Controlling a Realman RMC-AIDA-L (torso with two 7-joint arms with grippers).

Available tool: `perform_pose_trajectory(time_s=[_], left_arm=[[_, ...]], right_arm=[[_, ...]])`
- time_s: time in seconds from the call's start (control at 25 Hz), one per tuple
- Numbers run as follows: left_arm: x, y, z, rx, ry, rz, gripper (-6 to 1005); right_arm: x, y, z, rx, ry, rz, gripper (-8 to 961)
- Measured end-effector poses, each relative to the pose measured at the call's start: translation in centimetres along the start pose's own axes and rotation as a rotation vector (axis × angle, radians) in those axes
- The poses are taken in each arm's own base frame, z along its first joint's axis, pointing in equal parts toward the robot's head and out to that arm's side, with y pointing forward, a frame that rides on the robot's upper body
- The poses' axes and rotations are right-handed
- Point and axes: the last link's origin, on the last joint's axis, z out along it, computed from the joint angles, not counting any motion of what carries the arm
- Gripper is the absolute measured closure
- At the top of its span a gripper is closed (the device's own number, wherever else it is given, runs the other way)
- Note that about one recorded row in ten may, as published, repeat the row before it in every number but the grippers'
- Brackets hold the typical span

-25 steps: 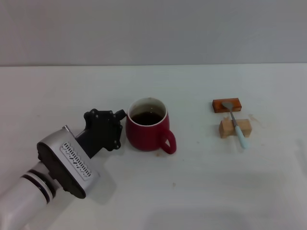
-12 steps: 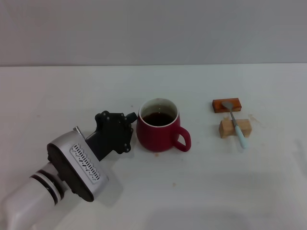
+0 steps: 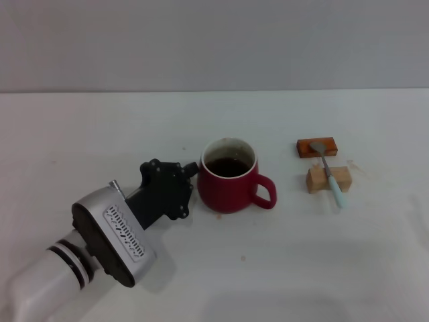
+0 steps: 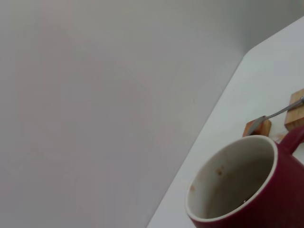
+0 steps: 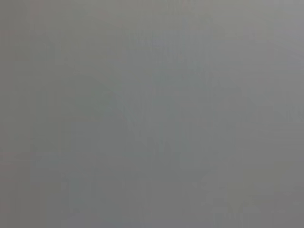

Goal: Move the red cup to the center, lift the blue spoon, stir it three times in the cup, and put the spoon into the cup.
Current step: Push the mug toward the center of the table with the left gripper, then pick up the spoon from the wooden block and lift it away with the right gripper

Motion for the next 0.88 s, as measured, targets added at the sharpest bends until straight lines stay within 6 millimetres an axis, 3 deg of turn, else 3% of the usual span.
perform_pose_trajectory(time_s=[0.28, 0.48, 0.56, 0.6, 0.88], left_arm=[[0.2, 0.2, 0.2, -0.012, 0.003, 0.0, 1001], [-1.1, -1.2, -1.2, 0.106, -0.043, -0.06, 1000], [-2.4, -2.9, -3.2, 0.265, -0.068, -0.158, 1000], [-2.4, -2.9, -3.2, 0.265, -0.068, -0.158, 1000], [-4.7, -6.1, -10.3, 0.637, 0.009, -0.507, 1001]], right_arm=[[0.0, 0.1, 0.0, 0.0, 0.0, 0.001, 173], [0.0, 0.0, -0.1, 0.004, 0.002, 0.0, 173], [0.0, 0.0, -0.1, 0.004, 0.004, 0.0, 173], [0.1, 0.0, -0.1, 0.005, 0.006, -0.001, 173], [0.2, 0.1, -0.2, -0.005, 0.015, -0.005, 174]])
